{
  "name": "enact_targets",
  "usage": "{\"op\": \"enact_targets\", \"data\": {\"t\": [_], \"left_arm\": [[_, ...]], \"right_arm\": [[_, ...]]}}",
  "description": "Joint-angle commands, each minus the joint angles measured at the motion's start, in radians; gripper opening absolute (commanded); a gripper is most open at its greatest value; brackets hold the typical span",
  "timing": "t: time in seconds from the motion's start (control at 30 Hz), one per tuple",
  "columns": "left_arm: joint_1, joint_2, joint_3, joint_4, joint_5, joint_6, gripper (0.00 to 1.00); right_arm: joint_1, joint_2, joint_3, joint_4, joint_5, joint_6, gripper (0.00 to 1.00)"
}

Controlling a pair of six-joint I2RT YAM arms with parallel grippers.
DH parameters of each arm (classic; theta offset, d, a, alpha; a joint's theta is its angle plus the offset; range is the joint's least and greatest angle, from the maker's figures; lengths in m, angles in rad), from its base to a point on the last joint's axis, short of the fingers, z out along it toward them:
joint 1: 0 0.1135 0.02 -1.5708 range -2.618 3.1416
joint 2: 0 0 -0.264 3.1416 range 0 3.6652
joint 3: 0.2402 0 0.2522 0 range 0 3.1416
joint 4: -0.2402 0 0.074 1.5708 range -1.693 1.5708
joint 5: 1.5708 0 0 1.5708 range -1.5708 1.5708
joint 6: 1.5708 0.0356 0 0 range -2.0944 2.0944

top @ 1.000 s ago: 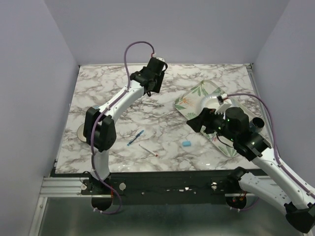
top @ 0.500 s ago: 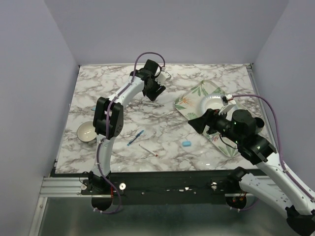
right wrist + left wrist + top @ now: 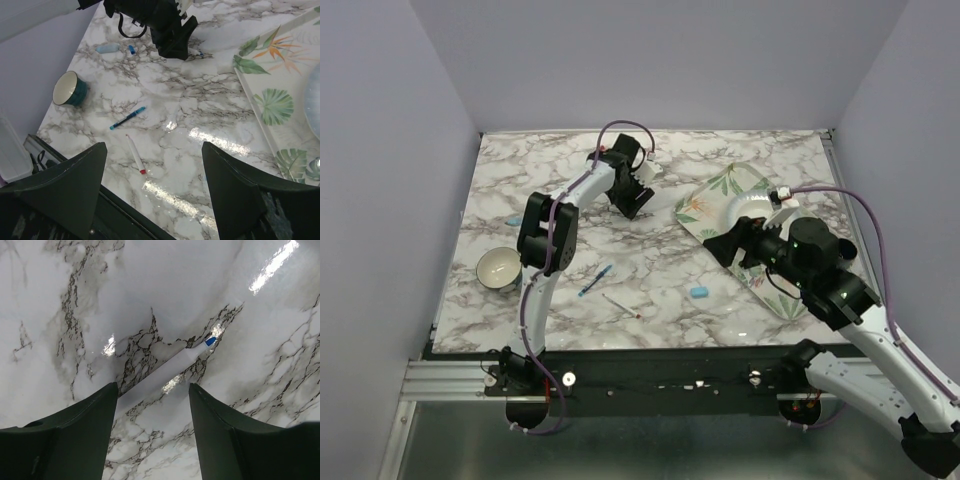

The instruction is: Insert the pens into the pen caps

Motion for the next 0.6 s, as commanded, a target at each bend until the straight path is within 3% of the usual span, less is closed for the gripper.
{"op": "enact_targets", "data": {"t": [0.0,0.4,0.5,0.53,0.57], "left_arm": [[-0.002,0.009,-0.04,0.001,-0.006,0.009,0.66],[-0.006,-0.032,-0.163,0.027,-0.064,-0.066,0.36],[-0.012,-0.073,-0.217,0.065,-0.038,-0.115,0.23],[-0.015,-0.084,-0.23,0.081,-0.04,-0.127,0.11],[-0.017,-0.105,-0.256,0.105,-0.037,-0.141,0.07]], "right_arm": [[-0.003,0.006,0.025,-0.023,0.029,-0.027,0.85],[-0.003,-0.004,0.019,0.0,-0.011,0.008,0.85],[-0.003,-0.006,0.005,0.02,-0.025,0.035,0.85],[-0.003,-0.006,0.0,0.029,-0.026,0.043,0.85],[-0.003,-0.003,-0.004,0.033,-0.032,0.057,0.85]]}}
